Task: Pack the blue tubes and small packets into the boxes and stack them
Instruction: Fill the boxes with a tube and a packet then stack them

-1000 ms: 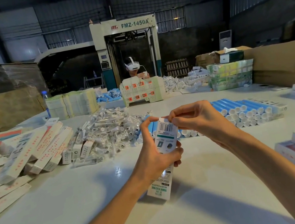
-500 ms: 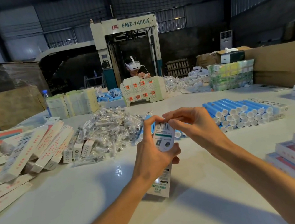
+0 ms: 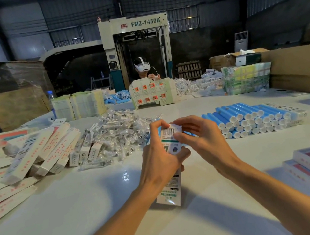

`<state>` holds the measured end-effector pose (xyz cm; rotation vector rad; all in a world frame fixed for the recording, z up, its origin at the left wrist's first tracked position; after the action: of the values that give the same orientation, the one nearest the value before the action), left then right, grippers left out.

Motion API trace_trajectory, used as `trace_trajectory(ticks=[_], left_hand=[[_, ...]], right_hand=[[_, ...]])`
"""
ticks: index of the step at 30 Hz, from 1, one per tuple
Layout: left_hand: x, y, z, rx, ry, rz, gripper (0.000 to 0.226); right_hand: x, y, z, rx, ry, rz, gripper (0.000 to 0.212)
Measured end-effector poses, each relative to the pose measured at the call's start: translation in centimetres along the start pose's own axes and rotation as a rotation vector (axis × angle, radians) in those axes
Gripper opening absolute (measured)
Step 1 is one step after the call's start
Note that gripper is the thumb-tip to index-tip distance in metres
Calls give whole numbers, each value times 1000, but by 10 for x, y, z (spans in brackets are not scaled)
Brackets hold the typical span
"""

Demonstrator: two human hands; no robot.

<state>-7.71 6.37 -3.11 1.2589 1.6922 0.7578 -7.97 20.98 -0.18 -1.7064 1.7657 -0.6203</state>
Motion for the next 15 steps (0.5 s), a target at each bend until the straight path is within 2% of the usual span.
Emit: trace_trajectory(ticks=[6, 15], left_hand=[[1, 0, 1, -15, -2, 4, 80], [0, -4, -2, -12, -10, 33, 78]], right_hand=[[-3, 1, -2, 21, -37, -78, 27], [0, -2, -4, 21, -92, -62, 23]])
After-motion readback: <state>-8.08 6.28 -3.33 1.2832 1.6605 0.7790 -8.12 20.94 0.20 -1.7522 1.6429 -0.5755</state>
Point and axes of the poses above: each hand's wrist, its own z-axis away from the middle knuckle, its own x-axis out of the palm, y = z × x, the point moved 7 cm from there along -z, towards the middle knuckle, and after that the axes turned 8 degrees about -x, right-handed, at the moved point
